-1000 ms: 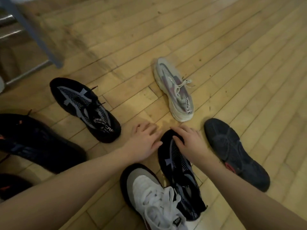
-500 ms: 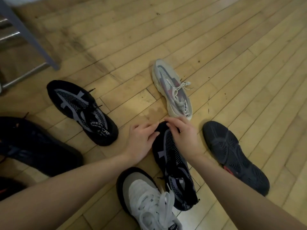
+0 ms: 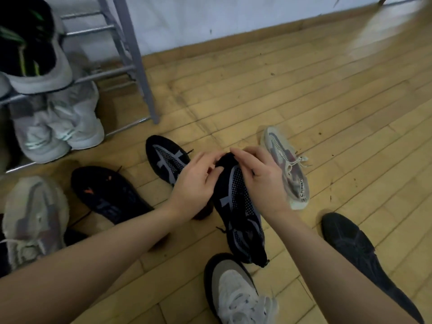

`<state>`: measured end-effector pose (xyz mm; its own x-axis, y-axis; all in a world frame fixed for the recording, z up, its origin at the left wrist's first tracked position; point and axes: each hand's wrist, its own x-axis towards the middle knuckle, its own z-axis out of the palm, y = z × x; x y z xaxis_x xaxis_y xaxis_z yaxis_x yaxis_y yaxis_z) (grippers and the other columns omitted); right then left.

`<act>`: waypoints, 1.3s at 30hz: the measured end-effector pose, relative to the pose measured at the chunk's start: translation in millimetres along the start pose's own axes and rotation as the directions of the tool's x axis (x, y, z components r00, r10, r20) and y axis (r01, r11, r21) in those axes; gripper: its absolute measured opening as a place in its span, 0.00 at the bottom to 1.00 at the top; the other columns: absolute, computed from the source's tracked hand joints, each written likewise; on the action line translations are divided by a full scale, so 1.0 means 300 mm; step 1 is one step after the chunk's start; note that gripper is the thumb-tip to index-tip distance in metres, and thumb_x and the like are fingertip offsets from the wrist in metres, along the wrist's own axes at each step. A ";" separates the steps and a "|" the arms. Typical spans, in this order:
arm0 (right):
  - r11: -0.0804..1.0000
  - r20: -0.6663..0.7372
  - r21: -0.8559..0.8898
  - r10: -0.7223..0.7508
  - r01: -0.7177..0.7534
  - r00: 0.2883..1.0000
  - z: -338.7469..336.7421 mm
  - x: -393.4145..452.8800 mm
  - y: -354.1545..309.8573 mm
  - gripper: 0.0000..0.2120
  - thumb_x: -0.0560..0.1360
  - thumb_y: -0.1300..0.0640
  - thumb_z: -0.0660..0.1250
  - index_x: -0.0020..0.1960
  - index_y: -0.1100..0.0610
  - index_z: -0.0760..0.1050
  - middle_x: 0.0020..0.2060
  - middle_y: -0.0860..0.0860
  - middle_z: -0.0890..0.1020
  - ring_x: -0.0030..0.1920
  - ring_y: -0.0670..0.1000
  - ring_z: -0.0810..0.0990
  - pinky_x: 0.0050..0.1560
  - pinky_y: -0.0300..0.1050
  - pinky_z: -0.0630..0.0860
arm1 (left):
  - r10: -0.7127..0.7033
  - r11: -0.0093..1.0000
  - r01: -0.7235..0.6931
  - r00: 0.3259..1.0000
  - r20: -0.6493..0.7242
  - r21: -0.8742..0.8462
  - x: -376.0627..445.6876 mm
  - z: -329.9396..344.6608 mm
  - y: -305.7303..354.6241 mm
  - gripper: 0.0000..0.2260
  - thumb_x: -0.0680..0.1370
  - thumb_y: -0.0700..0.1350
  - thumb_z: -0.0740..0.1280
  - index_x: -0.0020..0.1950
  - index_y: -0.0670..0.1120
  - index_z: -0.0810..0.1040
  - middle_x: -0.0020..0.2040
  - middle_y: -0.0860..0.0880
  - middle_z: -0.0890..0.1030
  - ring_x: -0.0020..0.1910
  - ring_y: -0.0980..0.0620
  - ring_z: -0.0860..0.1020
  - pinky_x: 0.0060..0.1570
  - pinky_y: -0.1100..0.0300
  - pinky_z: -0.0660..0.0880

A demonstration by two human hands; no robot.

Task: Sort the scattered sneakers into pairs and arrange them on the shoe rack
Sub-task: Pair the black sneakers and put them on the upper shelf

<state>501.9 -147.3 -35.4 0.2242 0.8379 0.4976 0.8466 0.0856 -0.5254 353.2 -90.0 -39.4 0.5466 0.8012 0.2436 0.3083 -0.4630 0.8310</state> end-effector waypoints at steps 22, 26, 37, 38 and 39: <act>0.896 0.207 0.417 -0.258 0.153 0.944 0.540 0.167 -0.477 0.11 0.76 0.63 0.65 0.56 0.62 0.80 0.45 0.55 0.80 0.46 0.47 0.77 0.49 0.37 0.74 | -0.007 0.966 0.111 0.916 -0.400 0.235 -0.225 -0.582 -0.336 0.14 0.77 0.42 0.65 0.61 0.42 0.78 0.50 0.47 0.79 0.47 0.56 0.76 0.49 0.65 0.73; 0.912 0.216 0.375 -0.259 0.165 0.942 0.632 0.190 -0.422 0.10 0.75 0.63 0.67 0.55 0.62 0.80 0.44 0.54 0.81 0.45 0.44 0.77 0.48 0.30 0.71 | -0.062 0.963 0.161 0.911 -0.408 0.214 -0.193 -0.564 -0.431 0.13 0.75 0.39 0.66 0.59 0.41 0.79 0.48 0.45 0.81 0.46 0.55 0.77 0.48 0.63 0.74; 0.991 0.579 0.123 -0.023 -0.060 0.815 0.758 0.267 -0.313 0.11 0.77 0.56 0.64 0.55 0.59 0.80 0.48 0.55 0.80 0.47 0.53 0.78 0.47 0.52 0.76 | -0.409 0.857 0.466 0.876 -0.256 0.222 -0.080 -0.509 -0.541 0.12 0.78 0.48 0.62 0.58 0.44 0.79 0.51 0.45 0.80 0.48 0.45 0.78 0.49 0.47 0.75; 0.993 0.617 0.080 0.017 -0.085 0.787 0.750 0.261 -0.309 0.12 0.78 0.55 0.63 0.57 0.58 0.79 0.51 0.55 0.79 0.51 0.55 0.77 0.50 0.52 0.75 | -0.424 0.841 0.478 0.873 -0.241 0.252 -0.096 -0.507 -0.541 0.14 0.78 0.49 0.61 0.59 0.44 0.78 0.53 0.44 0.80 0.50 0.44 0.78 0.50 0.46 0.74; 0.994 0.637 0.047 0.050 -0.103 0.769 0.739 0.252 -0.304 0.13 0.78 0.54 0.63 0.58 0.57 0.79 0.54 0.55 0.79 0.55 0.56 0.76 0.54 0.52 0.74 | -0.435 0.826 0.488 0.870 -0.231 0.283 -0.112 -0.506 -0.536 0.15 0.78 0.50 0.61 0.60 0.44 0.77 0.55 0.45 0.79 0.53 0.43 0.77 0.52 0.46 0.73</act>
<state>334.6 27.8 -103.0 -0.0927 0.9923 -0.0827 0.7956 0.0239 -0.6053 167.0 15.1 -105.4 0.1620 0.9862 -0.0338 0.7415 -0.0991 0.6636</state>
